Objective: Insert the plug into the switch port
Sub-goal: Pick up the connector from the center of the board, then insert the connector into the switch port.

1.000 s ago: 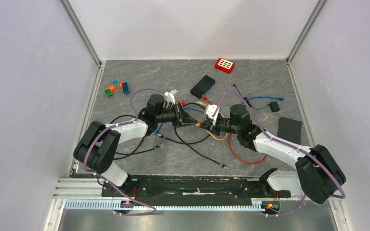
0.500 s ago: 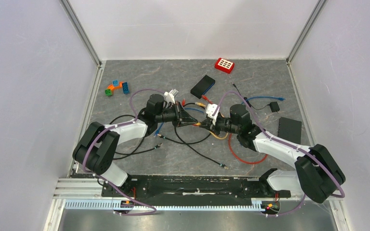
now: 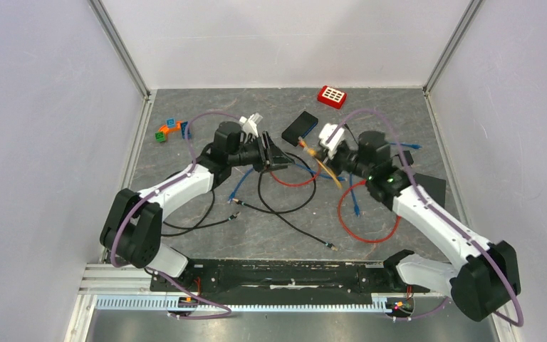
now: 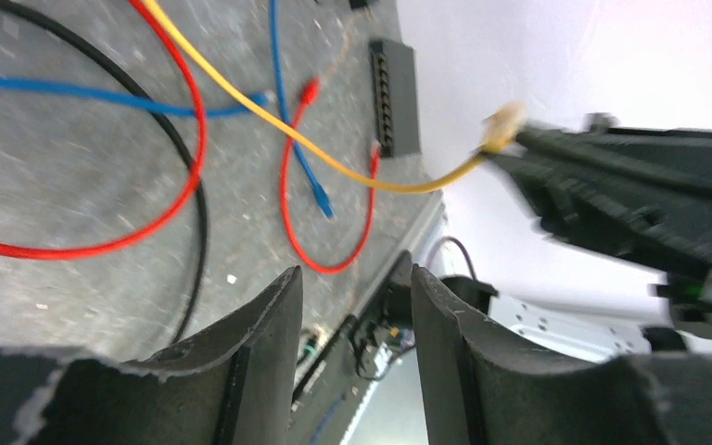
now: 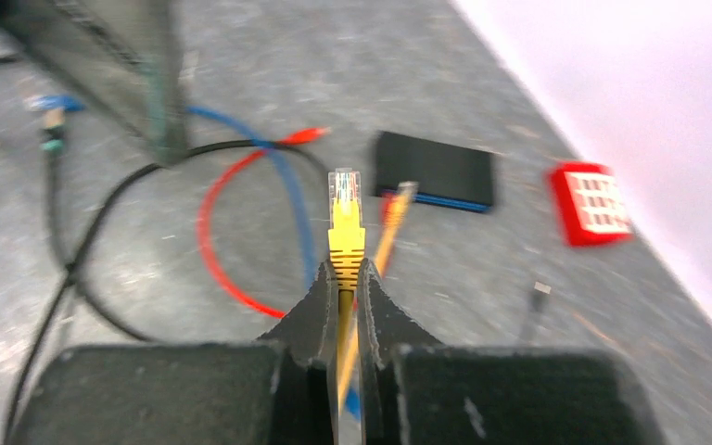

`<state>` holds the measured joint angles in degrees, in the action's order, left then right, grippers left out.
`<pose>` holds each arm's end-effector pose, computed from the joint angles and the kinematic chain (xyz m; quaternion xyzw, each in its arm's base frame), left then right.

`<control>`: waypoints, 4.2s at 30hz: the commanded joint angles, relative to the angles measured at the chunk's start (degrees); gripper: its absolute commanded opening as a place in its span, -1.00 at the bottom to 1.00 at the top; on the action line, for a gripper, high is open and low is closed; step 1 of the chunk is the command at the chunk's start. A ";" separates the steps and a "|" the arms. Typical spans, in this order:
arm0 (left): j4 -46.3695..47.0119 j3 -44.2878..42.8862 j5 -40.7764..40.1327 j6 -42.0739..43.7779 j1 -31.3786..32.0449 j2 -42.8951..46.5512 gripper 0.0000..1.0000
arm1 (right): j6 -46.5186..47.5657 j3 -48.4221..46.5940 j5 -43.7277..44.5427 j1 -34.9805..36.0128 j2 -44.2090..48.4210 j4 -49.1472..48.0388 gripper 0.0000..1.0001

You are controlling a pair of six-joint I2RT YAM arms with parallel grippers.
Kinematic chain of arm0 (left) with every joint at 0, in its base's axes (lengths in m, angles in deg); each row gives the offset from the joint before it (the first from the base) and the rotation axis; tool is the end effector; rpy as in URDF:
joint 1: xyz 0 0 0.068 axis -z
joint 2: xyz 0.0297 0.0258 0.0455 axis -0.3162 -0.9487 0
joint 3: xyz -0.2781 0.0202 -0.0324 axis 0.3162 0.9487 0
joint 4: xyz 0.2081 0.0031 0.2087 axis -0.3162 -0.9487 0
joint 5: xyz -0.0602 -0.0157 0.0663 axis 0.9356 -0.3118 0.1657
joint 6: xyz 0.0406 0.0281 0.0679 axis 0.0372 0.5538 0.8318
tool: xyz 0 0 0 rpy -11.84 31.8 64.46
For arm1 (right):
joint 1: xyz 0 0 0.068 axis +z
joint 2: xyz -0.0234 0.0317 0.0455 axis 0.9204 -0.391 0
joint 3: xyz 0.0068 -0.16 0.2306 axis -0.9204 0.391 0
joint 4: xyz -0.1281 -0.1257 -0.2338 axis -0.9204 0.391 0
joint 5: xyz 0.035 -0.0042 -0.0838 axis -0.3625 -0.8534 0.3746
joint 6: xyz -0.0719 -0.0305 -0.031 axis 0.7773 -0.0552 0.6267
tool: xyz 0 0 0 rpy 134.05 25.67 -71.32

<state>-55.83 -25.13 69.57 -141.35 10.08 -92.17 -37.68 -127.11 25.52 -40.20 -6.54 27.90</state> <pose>0.3202 -0.2245 0.2327 0.0078 0.8111 -0.5400 0.2246 0.2755 0.1699 0.2881 -0.4478 0.6730 0.1651 0.5650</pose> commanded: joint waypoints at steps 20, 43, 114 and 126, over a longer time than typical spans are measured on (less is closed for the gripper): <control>-20.72 -39.18 -17.06 20.99 -8.34 -31.13 0.05 | 21.40 -11.09 9.01 -10.11 -25.47 -11.28 -1.00; -6.66 -56.53 -1.71 8.46 -10.15 -58.24 -0.02 | 16.90 -24.52 4.29 -8.93 -55.20 -17.82 -1.00; -17.31 -45.88 -1.65 19.34 -11.38 -49.46 -0.14 | 6.10 -27.57 -18.17 -6.83 -56.99 -16.57 -1.00; -20.02 -46.04 -2.55 20.90 -11.48 -48.83 -0.16 | -3.78 -23.07 -14.90 -6.88 -54.33 -18.45 -1.00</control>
<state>-71.15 -71.51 67.06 -123.61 -2.23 -142.94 -35.49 -151.39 11.62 -48.50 -63.57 12.56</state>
